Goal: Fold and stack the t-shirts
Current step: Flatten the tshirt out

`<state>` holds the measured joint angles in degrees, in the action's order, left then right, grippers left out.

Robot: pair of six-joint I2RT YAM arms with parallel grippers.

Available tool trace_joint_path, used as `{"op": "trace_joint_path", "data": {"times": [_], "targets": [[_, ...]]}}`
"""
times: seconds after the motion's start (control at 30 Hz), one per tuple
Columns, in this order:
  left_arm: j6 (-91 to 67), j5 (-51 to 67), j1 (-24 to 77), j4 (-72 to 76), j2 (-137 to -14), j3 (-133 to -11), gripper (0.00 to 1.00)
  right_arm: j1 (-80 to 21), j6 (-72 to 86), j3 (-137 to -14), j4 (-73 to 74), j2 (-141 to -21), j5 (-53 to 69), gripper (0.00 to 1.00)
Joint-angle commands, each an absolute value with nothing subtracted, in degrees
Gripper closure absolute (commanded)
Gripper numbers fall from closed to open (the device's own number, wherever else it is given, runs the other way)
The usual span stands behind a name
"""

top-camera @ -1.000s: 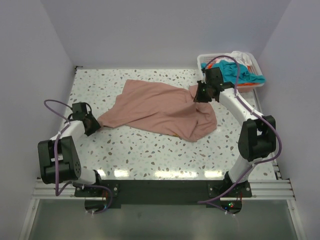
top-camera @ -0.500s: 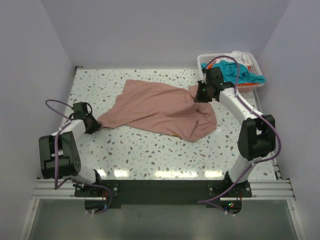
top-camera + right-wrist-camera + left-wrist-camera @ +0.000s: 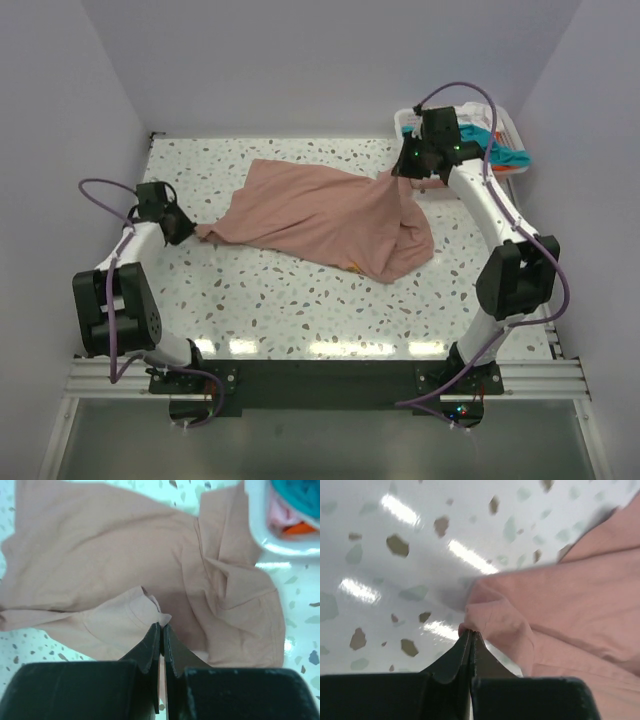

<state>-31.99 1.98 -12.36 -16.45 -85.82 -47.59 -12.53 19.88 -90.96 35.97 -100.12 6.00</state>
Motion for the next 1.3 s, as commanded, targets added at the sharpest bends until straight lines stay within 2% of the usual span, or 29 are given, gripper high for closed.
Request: {"op": "trace_joint_path", "data": {"times": [0.0,0.17,0.3,0.43,0.57,0.73,0.9,1.03,1.13,1.27], "targets": [[-35.2,4.1,-12.7,-14.5,-83.5,-57.7,1.0,-10.7,19.5,-101.7,37.6,-99.4,6.7,1.0],[-39.5,7.1,-12.7,-11.4,-84.8,-71.3,1.0,-9.5,18.7,-117.3,40.5,-103.7,6.0,1.0],[-41.2,10.1,-12.7,-9.0,-86.3,-81.7,1.0,-9.2,18.7,-135.4,41.8,-108.4,4.7,1.0],[-41.5,11.9,-12.7,-5.9,-85.2,-90.5,1.0,-9.1,19.4,-141.2,35.7,-106.1,5.1,1.0],[-40.5,10.0,-12.8,-4.1,-81.0,-96.7,1.0,-9.1,18.5,-137.0,25.6,-98.6,5.1,1.0],[-37.4,2.7,-12.7,-3.4,-71.2,-97.7,1.0,-9.1,14.8,-130.5,16.5,-88.5,4.1,1.0],[-35.5,1.3,-12.7,-1.8,-63.4,-91.1,1.0,-9.1,12.7,-125.0,15.2,-80.8,4.4,1.0],[-38.0,9.9,-12.7,-7.0,-62.5,-80.7,1.0,-9.1,12.7,-118.6,18.4,-78.3,4.7,1.0],[-36.7,11.5,-9.0,-8.6,-63.7,-74.5,1.0,-9.1,14.8,-110.3,18.8,-75.1,5.1,1.0],[-30.5,7.8,5.5,-10.1,-68.4,-69.5,0.99,-9.1,17.2,-97.9,18.7,-71.1,5.7,1.0]]}}
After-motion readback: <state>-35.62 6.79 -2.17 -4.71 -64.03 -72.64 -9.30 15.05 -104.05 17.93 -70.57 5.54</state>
